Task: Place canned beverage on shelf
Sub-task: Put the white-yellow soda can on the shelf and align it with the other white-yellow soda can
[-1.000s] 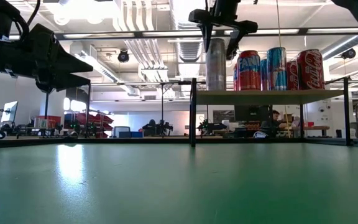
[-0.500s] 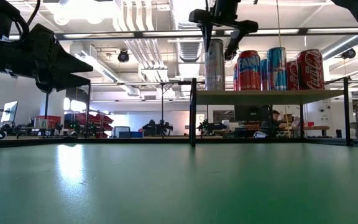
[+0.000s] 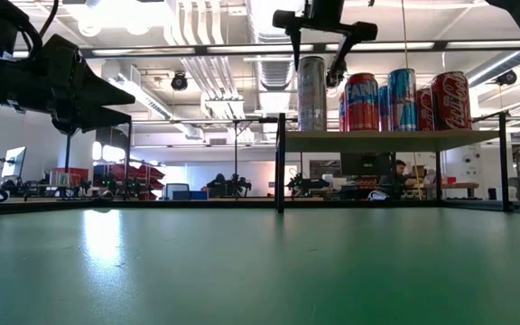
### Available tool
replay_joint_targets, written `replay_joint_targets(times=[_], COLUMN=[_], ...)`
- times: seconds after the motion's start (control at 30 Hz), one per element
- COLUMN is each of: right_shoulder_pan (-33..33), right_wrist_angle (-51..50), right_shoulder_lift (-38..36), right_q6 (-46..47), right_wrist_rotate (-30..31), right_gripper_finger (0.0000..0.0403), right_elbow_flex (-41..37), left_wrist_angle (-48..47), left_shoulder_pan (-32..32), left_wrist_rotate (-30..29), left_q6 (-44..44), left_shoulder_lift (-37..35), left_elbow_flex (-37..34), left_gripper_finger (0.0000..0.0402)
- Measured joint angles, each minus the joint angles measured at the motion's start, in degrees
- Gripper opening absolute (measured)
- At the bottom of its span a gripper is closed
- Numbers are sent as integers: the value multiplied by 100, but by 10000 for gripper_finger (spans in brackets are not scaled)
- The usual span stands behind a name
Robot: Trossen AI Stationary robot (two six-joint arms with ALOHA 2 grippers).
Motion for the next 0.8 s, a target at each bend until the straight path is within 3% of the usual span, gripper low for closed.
replay_joint_targets(times=[0.3,0.8], right_shoulder_pan=[147,176], right_wrist_angle=[28,90], right_shoulder_lift=[22,305], right_q6=[1123,1448], right_wrist_rotate=[523,979], right_gripper_finger=[324,324], right_elbow_flex=[0,-17], left_wrist_angle=[0,0], left_shoulder_pan=[0,0], left_wrist_rotate=[-2,-2], left_q6=[0,0], left_shoulder_lift=[-1,0], left_elbow_flex=[0,0], left_gripper_finger=[384,384])
